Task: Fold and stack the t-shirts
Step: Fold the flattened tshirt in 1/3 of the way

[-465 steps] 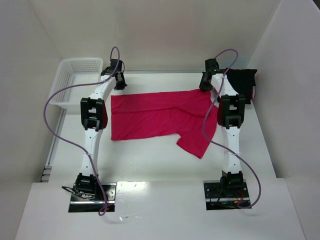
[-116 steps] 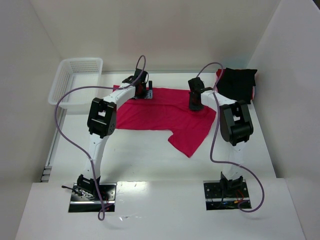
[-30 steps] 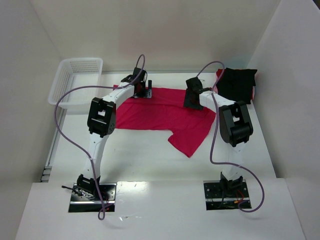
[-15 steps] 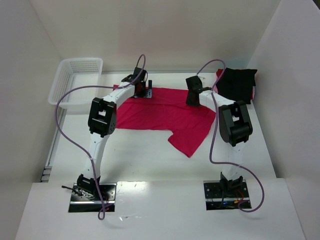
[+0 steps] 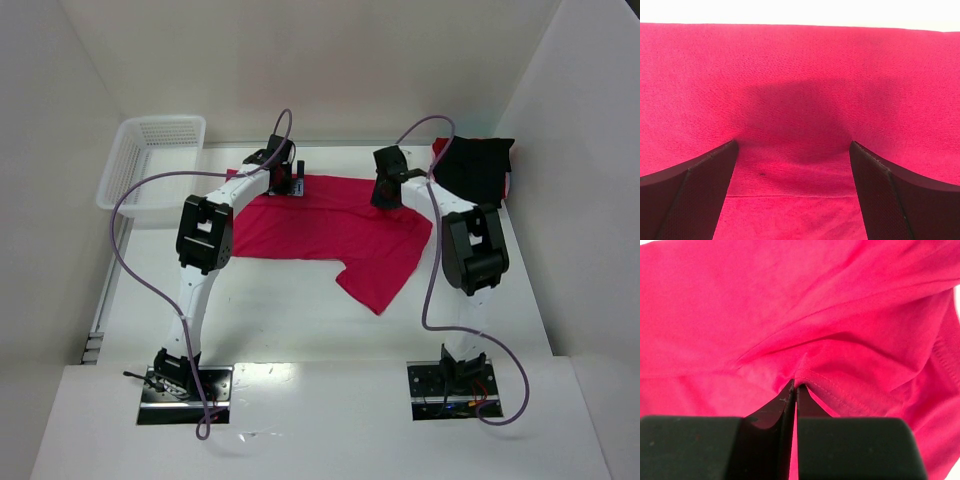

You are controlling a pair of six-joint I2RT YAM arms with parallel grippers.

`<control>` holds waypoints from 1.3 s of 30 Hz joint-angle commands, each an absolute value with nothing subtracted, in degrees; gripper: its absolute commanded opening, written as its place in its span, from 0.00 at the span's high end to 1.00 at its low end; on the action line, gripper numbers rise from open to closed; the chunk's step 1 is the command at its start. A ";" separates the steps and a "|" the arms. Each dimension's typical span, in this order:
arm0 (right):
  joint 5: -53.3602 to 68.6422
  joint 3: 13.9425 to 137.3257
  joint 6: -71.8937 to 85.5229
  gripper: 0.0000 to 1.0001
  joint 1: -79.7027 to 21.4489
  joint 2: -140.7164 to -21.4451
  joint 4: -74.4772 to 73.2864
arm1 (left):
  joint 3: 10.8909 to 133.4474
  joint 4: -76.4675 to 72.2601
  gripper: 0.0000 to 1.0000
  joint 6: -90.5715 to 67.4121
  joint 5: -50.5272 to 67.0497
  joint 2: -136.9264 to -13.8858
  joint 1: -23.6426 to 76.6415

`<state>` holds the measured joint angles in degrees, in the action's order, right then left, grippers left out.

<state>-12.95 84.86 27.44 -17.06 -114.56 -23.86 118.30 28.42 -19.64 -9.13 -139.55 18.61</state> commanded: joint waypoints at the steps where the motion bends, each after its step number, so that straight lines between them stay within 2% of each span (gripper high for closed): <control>1: -8.20 84.91 30.14 0.96 -15.83 -108.20 -26.36 | 118.48 30.85 0.00 -19.25 -8.96 -142.82 18.28; 13: 1.75 72.87 33.57 0.96 -15.82 -101.60 -27.60 | 118.48 30.85 0.00 -19.25 -8.96 -143.35 18.28; 18: 4.73 71.02 32.09 0.91 -15.82 -102.73 -27.60 | 118.48 30.85 0.00 -19.25 -8.96 -143.88 18.28; 21: 4.75 71.02 30.59 0.82 -15.82 -103.89 -29.08 | 118.48 30.85 0.00 -19.25 -8.96 -143.88 18.28; 26: 0.97 71.54 29.36 0.40 -15.82 -102.49 -29.71 | 119.00 30.85 0.00 -19.25 -8.44 -143.88 18.28; 33: -5.79 73.83 24.97 0.30 -15.82 -103.01 -32.87 | 119.53 30.85 0.00 -19.25 -8.44 -143.88 18.28; 39: -8.61 73.30 23.91 0.29 -15.82 -105.55 -32.35 | 120.15 31.37 0.00 -19.25 -8.44 -143.88 18.28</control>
<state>-5.23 71.48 25.69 -16.10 -103.98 -31.75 119.79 29.28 -19.57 -9.19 -140.40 18.63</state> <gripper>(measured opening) 0.711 1.000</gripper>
